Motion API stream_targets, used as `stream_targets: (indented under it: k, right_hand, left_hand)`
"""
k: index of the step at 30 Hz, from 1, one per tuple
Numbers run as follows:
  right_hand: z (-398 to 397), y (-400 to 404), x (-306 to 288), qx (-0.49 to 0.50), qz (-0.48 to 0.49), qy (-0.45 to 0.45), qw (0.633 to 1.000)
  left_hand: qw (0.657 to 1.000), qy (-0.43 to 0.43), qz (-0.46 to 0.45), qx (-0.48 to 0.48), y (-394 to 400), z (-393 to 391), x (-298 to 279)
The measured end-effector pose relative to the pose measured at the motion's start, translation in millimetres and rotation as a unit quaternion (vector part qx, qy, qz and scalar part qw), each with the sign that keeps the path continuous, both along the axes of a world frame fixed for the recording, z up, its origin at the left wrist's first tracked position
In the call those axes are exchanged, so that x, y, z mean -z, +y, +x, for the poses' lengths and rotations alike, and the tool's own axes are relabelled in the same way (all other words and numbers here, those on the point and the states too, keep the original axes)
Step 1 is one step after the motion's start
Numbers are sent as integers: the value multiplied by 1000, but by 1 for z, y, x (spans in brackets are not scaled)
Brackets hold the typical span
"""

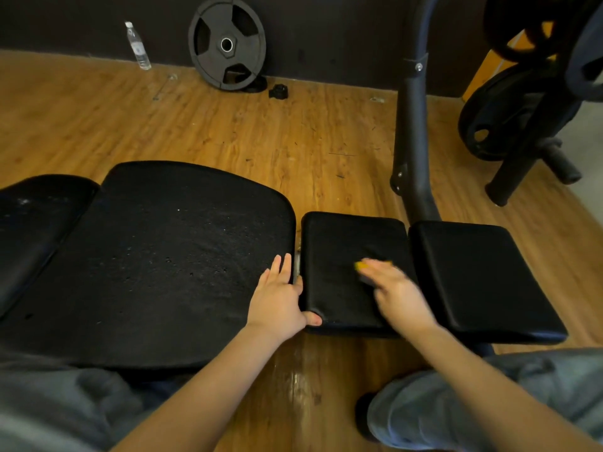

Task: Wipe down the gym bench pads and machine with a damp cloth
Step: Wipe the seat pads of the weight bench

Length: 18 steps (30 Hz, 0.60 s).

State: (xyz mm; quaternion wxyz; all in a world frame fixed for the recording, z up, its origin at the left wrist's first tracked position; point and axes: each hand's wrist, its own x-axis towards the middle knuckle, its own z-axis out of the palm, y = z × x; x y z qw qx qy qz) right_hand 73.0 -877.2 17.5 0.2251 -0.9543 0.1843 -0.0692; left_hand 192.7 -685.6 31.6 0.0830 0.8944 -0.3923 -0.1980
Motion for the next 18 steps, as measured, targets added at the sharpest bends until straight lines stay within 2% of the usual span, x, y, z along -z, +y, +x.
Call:
stream_targets:
  k: [3, 6, 9, 11, 16, 18]
  right_hand:
    - [-3, -33, -13, 126, 40, -9, 991]
    - [23, -30, -8, 178, 40, -14, 983]
    - [49, -13, 2, 189, 25, -29, 981]
    - [65, 6, 5, 151, 7, -34, 988]
    - [94, 39, 2, -65, -50, -1, 997]
    - [103, 21, -1, -64, -61, 11, 996]
  left_hand:
    - [1000, -3, 4, -2, 0, 0, 1]
    - [1000, -2, 7, -1, 0, 0, 0]
    - [1000, -1, 12, 3, 1, 1, -4]
    - [1000, -2, 14, 7, 2, 0, -5]
    - [1000, -19, -1, 10, 9, -3, -3]
    - [1000, -26, -5, -2, 16, 3, -6]
